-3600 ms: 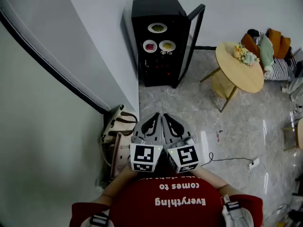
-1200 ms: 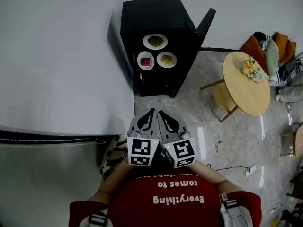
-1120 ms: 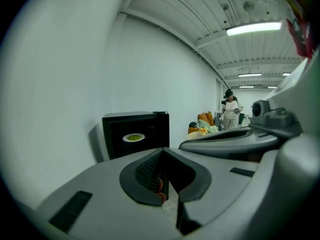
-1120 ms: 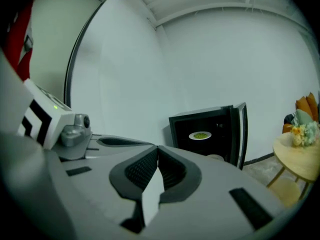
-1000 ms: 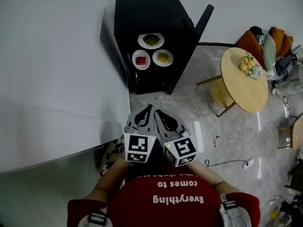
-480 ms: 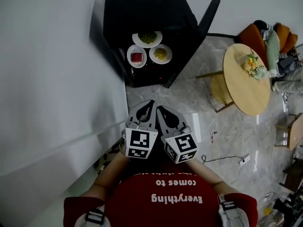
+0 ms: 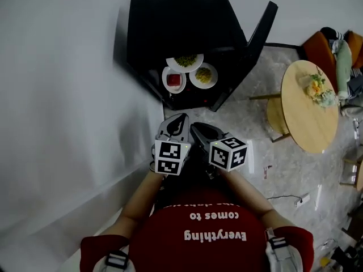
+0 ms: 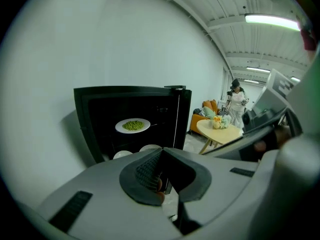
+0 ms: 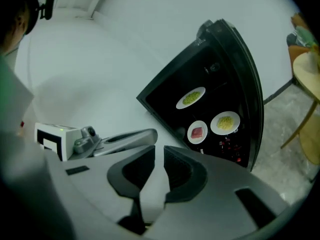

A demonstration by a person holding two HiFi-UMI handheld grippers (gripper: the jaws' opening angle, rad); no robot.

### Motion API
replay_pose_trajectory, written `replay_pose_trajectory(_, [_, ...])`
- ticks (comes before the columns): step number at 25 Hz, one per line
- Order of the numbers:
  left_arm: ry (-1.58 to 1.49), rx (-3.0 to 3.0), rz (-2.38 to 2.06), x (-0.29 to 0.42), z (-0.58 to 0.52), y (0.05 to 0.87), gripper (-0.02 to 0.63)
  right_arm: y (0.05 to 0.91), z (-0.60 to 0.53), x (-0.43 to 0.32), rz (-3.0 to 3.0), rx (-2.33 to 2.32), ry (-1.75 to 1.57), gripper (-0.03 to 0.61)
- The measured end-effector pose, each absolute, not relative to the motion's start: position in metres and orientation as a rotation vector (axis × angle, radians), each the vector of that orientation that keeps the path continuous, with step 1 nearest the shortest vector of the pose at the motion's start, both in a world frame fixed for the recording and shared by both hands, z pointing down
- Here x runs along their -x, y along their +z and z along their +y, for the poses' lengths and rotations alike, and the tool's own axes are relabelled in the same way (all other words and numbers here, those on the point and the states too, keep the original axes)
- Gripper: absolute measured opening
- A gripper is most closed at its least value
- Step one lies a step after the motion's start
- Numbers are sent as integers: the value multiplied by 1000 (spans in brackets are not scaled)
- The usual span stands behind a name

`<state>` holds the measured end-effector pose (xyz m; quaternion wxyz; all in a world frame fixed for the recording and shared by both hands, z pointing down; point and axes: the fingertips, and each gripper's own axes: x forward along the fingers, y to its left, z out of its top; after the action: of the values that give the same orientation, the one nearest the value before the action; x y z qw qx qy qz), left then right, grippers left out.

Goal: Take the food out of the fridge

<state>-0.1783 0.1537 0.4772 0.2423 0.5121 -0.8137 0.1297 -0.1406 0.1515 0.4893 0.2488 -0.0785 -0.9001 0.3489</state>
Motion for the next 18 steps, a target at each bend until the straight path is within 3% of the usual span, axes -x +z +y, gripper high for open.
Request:
replay_pose_trajectory(10, [152, -1277, -2131, 215, 125, 540, 6, 550, 107, 195, -2272, 247, 1047, 69])
replay_pose_trajectory(18, [187, -1204, -2085, 259, 128, 598, 6, 613, 102, 248, -2138, 194, 1163, 106])
